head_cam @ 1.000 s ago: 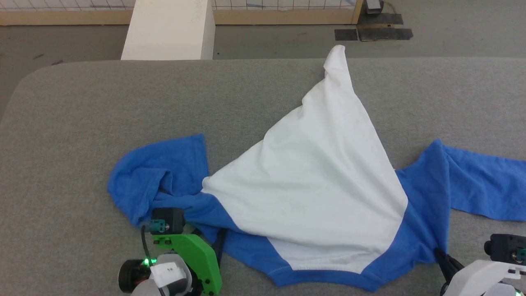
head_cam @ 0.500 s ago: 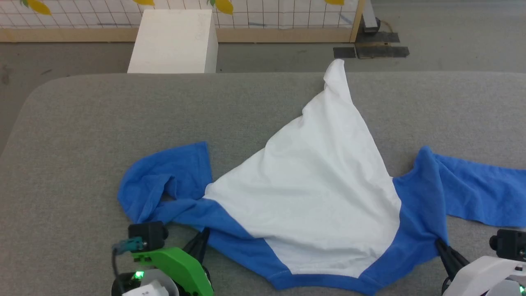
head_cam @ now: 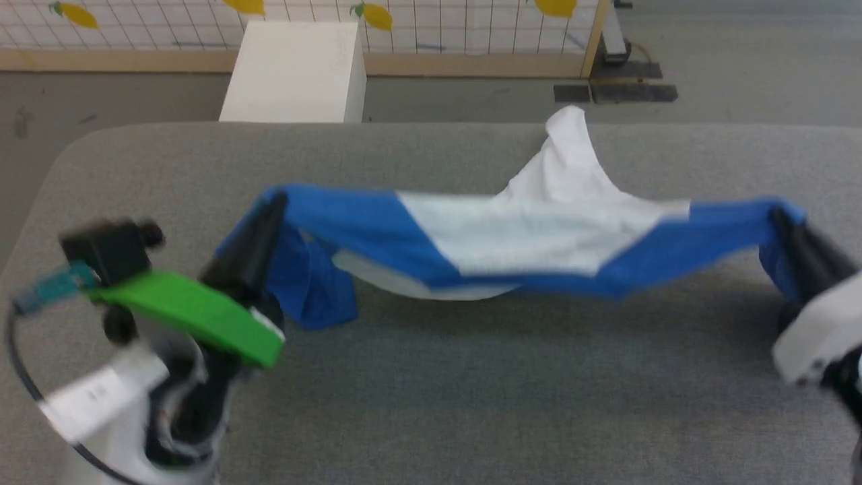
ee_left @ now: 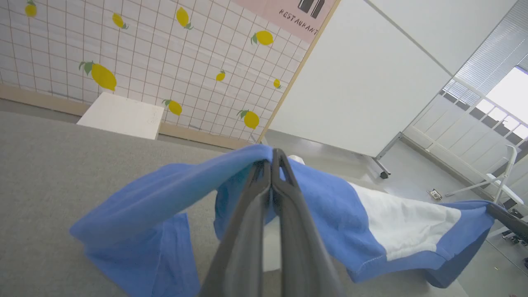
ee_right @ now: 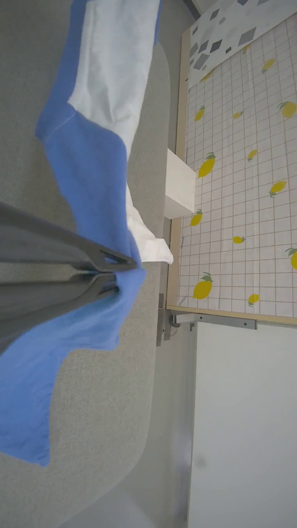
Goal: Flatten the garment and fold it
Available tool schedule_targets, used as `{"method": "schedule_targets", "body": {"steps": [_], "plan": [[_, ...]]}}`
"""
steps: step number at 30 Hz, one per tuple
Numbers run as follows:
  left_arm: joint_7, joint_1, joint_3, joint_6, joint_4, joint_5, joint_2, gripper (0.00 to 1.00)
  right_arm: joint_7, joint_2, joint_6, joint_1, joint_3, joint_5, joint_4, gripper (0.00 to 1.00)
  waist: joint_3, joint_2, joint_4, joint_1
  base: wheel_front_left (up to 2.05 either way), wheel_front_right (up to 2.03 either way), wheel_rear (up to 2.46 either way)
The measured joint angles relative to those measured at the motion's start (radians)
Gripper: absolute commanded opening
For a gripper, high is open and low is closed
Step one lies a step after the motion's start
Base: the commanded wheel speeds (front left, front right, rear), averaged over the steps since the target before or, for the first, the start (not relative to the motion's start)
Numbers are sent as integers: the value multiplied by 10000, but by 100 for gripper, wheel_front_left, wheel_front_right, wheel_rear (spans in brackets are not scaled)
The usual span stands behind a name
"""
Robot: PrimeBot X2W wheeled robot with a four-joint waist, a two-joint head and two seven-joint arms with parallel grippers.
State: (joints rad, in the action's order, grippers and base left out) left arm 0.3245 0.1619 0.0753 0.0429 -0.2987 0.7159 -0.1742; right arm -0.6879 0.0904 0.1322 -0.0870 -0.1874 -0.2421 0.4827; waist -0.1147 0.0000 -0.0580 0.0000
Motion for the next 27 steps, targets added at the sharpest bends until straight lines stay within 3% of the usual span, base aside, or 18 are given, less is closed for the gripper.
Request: {"method": "schedule_targets", "body": {"steps": [4,11,16,21,27], "plan": [[176,1994,-508,-79,382,309,-140,0,-765,755,0,-2304,232,21,-483,0,-464,0,85,0,0,0,0],[445,5731,-1185,-518,1758,600,-525,0,-1406,2115,2,-6552,1283,368,-2539,0,-1688,0,268,2,0,0,0],[405,8376,-1417,-809,2882,316,-1081,0,-890,2242,6,-9791,1835,918,-4201,0,-2773,0,453,3,0,0,0],[-316,10566,-1605,-1078,3636,-232,-1361,0,169,2104,12,-12270,2211,1707,-5444,0,-3839,0,649,3,0,0,0],[-1774,12763,-1941,-899,4880,-466,-1513,0,1975,1770,96,-14440,2347,2709,-6675,0,-4957,0,887,3,0,0,0]]}}
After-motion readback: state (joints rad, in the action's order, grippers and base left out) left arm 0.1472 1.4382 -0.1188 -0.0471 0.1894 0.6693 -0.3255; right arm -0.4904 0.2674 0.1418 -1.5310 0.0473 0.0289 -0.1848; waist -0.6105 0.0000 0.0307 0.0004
